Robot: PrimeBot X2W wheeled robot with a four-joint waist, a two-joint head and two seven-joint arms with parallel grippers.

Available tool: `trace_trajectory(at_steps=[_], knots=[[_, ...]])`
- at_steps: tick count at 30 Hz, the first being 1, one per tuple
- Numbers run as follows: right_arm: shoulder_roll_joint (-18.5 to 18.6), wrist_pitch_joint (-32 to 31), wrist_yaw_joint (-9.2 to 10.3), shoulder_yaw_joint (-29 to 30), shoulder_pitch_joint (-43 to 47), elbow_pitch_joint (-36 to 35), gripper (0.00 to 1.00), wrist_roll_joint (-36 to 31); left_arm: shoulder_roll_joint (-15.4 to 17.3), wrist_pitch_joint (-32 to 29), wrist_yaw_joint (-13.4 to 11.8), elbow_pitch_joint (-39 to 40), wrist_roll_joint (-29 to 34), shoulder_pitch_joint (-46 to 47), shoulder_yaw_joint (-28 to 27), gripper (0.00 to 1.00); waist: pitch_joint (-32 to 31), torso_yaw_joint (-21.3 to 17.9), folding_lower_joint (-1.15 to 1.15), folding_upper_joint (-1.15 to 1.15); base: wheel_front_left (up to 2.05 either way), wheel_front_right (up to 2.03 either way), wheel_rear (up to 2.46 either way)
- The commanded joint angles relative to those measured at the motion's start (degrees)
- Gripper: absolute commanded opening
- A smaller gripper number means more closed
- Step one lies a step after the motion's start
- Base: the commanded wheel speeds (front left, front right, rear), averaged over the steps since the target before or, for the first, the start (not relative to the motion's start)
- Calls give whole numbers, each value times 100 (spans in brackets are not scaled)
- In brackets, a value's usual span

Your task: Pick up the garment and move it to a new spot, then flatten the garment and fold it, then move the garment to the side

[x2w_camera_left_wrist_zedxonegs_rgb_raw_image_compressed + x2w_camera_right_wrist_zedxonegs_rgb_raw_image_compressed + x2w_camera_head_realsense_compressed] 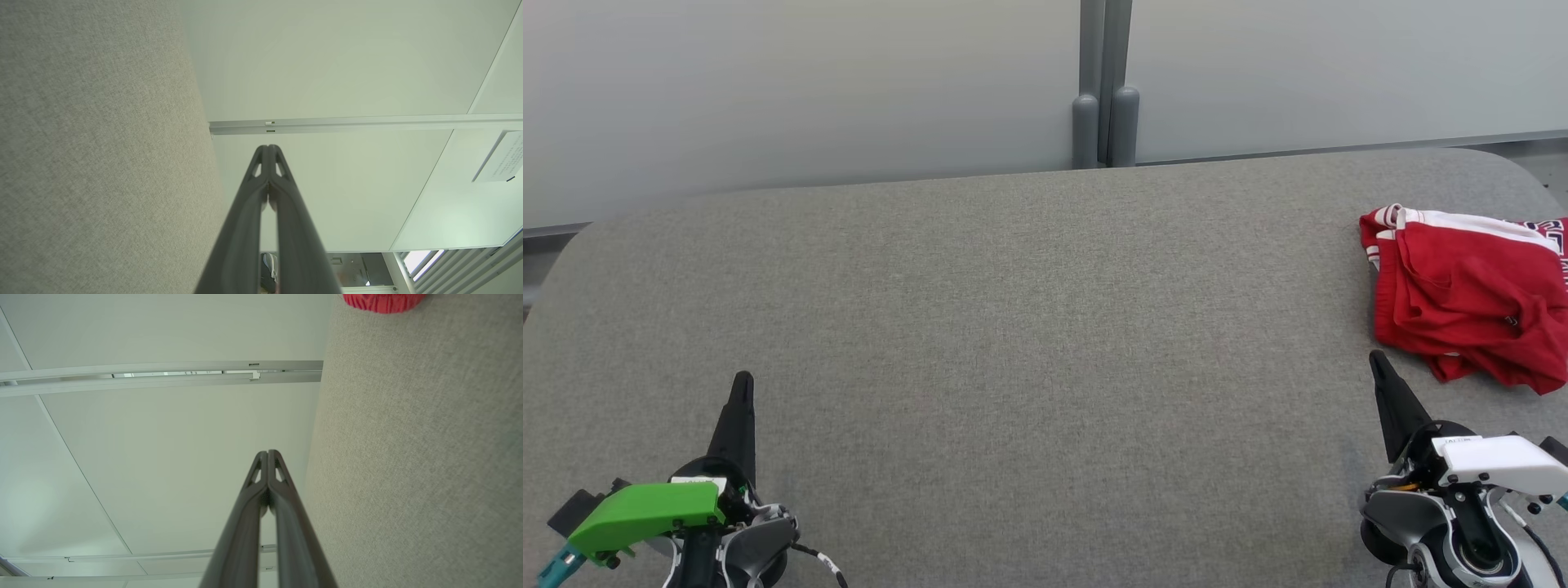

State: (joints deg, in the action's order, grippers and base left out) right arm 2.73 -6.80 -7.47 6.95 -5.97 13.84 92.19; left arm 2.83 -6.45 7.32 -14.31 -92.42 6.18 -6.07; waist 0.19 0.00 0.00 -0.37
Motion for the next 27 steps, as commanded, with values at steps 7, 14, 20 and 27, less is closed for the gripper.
trace_trajectory(at_steps=[7,14,20,27], knots=[[29,-11,-4,1,-29,9,0,37,2,3,32,17,-4,58,-20,0,0,0,0,37,0,0,0],[29,-11,-4,1,-29,9,0,37,2,3,32,17,-4,58,-20,0,0,0,0,37,0,0,0],[29,-12,-4,1,-29,9,0,37,2,4,32,18,-4,58,-20,0,0,0,0,37,0,0,0],[29,-12,-4,1,-29,9,0,37,2,4,33,18,-4,58,-19,0,0,0,0,37,0,0,0]])
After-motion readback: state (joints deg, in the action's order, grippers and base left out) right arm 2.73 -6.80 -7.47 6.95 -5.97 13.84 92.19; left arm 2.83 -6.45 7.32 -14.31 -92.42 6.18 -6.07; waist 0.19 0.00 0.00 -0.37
